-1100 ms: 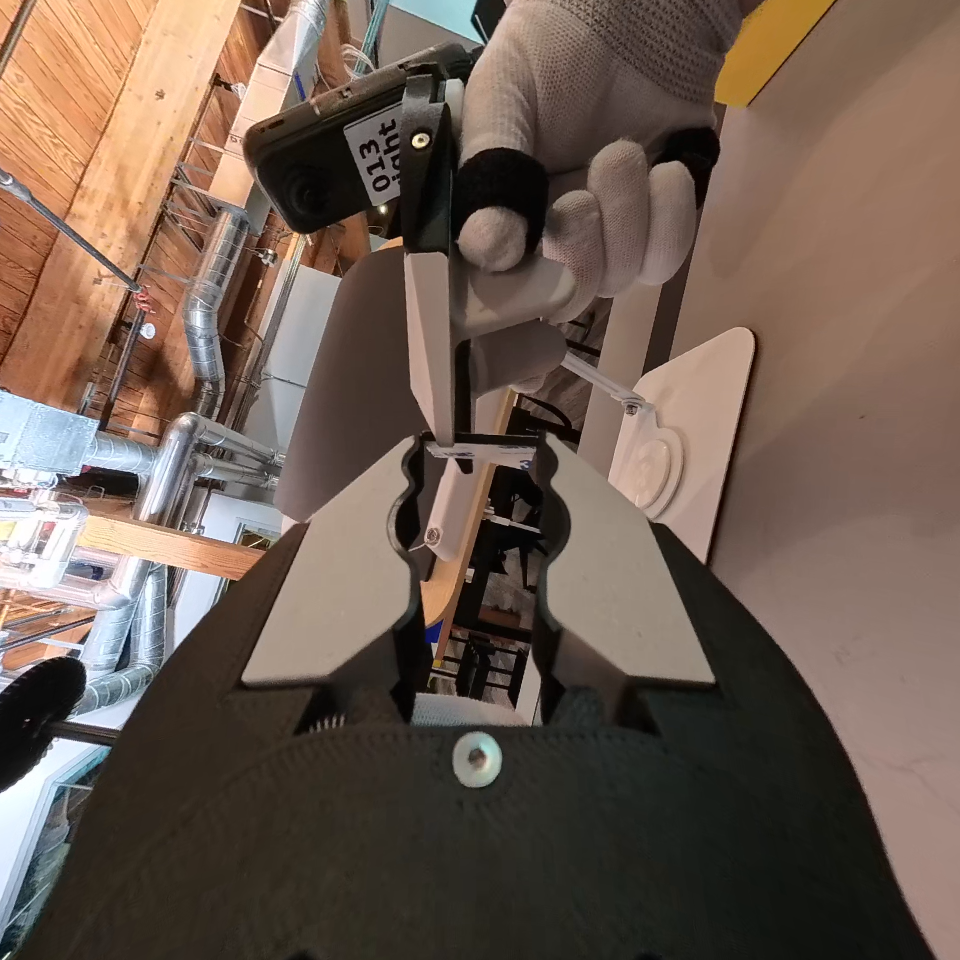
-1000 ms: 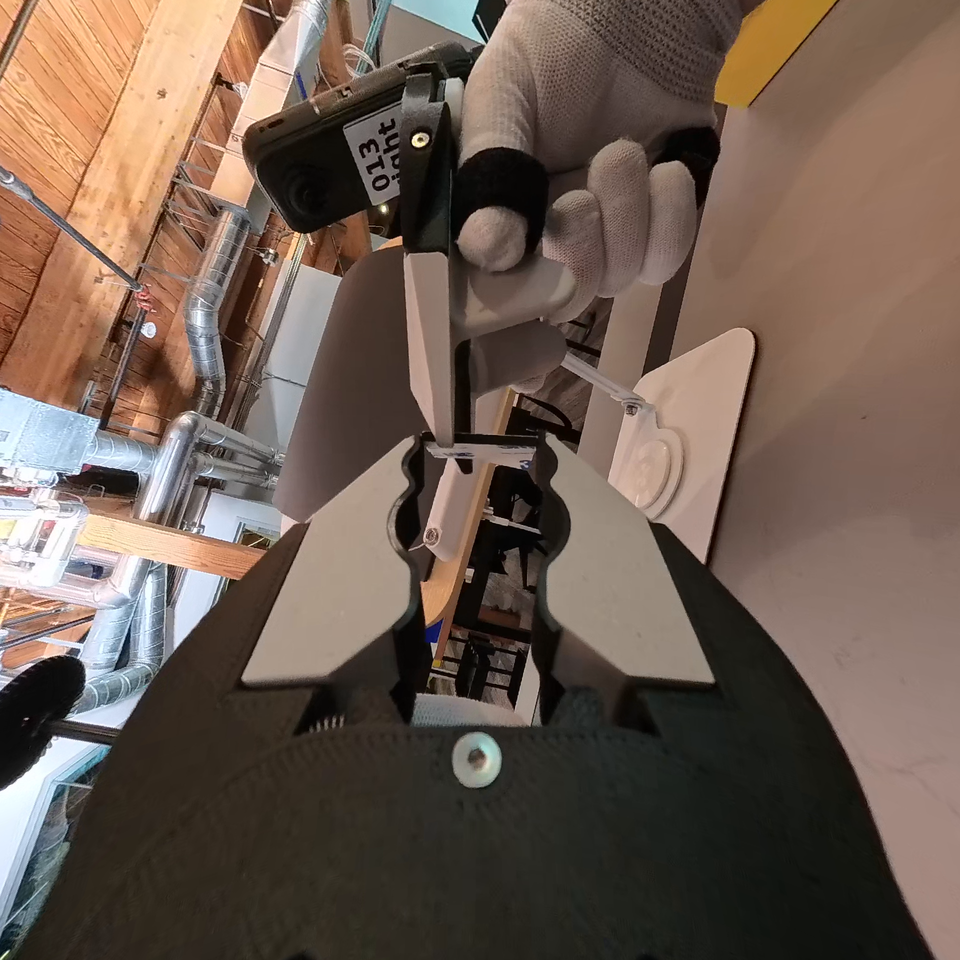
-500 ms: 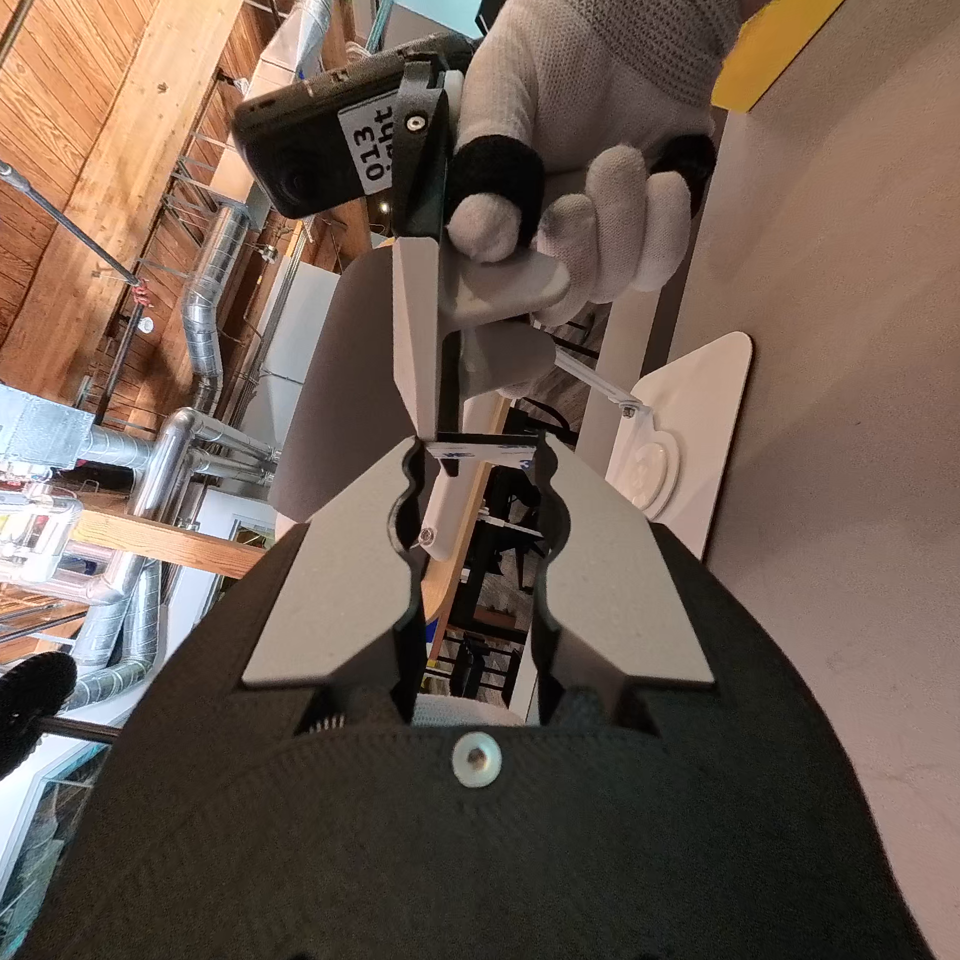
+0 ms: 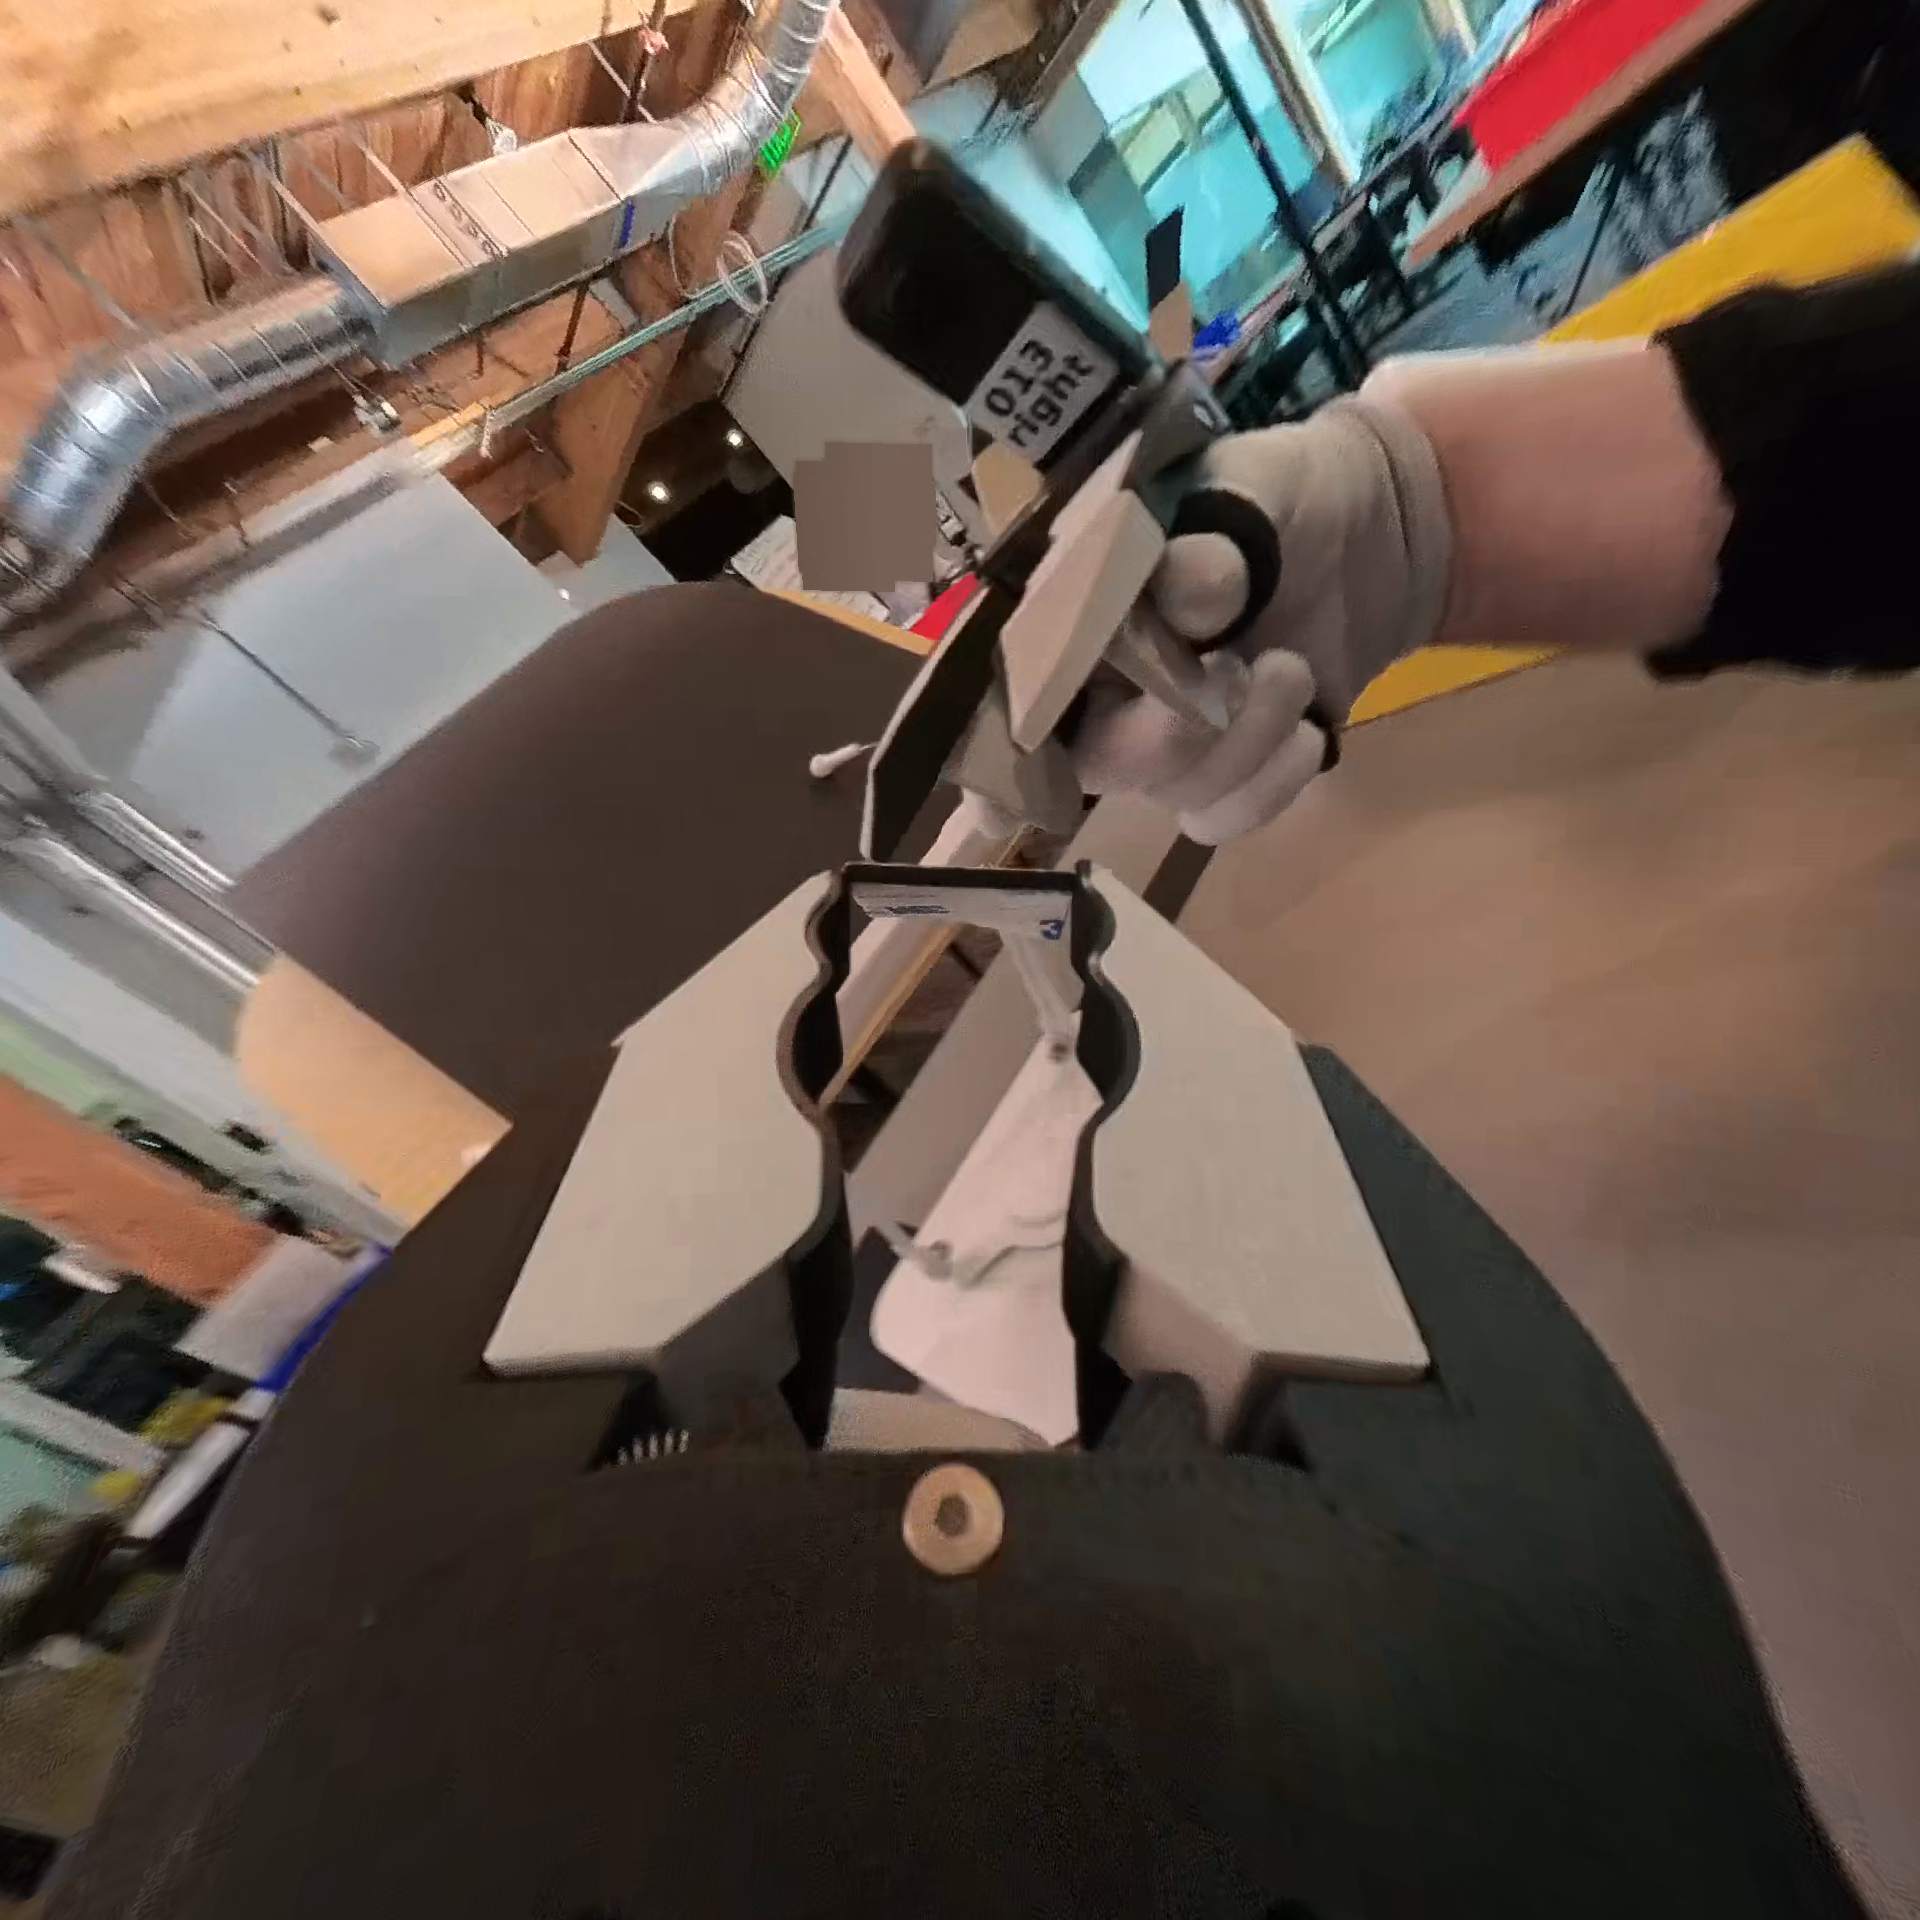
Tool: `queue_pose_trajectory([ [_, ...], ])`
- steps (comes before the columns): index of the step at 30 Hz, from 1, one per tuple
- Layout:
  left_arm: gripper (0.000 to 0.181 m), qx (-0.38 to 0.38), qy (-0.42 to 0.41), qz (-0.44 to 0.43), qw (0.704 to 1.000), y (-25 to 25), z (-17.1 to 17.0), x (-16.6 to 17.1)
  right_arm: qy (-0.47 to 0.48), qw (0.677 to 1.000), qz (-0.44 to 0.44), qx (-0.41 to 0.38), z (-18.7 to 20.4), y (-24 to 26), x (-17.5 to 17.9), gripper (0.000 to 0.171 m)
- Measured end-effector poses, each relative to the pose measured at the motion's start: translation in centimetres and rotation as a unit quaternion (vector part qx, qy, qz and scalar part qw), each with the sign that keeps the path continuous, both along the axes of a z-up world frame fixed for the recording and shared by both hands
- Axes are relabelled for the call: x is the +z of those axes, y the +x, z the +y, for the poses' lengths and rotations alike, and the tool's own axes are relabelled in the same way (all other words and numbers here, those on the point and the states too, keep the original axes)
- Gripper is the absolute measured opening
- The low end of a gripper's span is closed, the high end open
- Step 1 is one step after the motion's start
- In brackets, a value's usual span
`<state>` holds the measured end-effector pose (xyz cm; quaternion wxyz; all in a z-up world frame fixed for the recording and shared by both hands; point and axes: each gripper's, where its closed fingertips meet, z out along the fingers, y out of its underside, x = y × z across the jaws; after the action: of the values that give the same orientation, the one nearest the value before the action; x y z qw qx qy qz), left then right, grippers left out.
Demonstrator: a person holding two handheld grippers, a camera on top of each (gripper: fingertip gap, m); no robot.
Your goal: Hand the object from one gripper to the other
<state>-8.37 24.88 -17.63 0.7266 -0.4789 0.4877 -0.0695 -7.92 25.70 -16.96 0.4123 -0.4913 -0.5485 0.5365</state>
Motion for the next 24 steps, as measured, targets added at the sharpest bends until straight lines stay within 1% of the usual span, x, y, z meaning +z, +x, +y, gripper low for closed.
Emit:
queue_pose_trajectory([
  [2,0.040,-0.018,-0.047,-0.036,0.998,-0.4,0.1,0.6,0.049,0.999,0.013,-0.012,-0.3,0.1,0.8,0.049],
  [5,0.041,-0.065,-0.156,-0.075,0.983,-1.0,0.0,0.8,0.134,0.990,0.001,-0.047,-0.5,0.0,1.5,0.046],
  [8,0.041,-0.126,-0.275,-0.060,0.951,-1.3,-0.9,-0.5,0.220,0.973,-0.035,-0.051,-1.6,-0.3,0.9,0.047],
  [12,0.041,-0.195,-0.359,-0.055,0.911,-1.5,-2.6,-1.5,0.300,0.948,-0.105,-0.028,-3.3,-1.5,-1.4,0.044],
  [14,0.041,-0.216,-0.403,-0.035,0.888,-1.4,-3.5,-2.5,0.321,0.939,-0.126,0.007,-5.1,-2.3,-2.5,0.044],
  [16,0.040,-0.238,-0.421,-0.018,0.875,-1.5,-4.4,-2.9,0.336,0.931,-0.136,0.030,-6.4,-3.0,-3.0,0.043],
  [19,0.041,-0.283,-0.452,-0.014,0.846,-1.6,-5.9,-3.0,0.362,0.919,-0.150,0.047,-7.8,-3.8,-3.5,0.044],
  [24,0.041,-0.324,-0.475,-0.006,0.818,-1.6,-7.2,-3.5,0.394,0.901,-0.172,0.061,-9.1,-4.6,-4.1,0.044],
])
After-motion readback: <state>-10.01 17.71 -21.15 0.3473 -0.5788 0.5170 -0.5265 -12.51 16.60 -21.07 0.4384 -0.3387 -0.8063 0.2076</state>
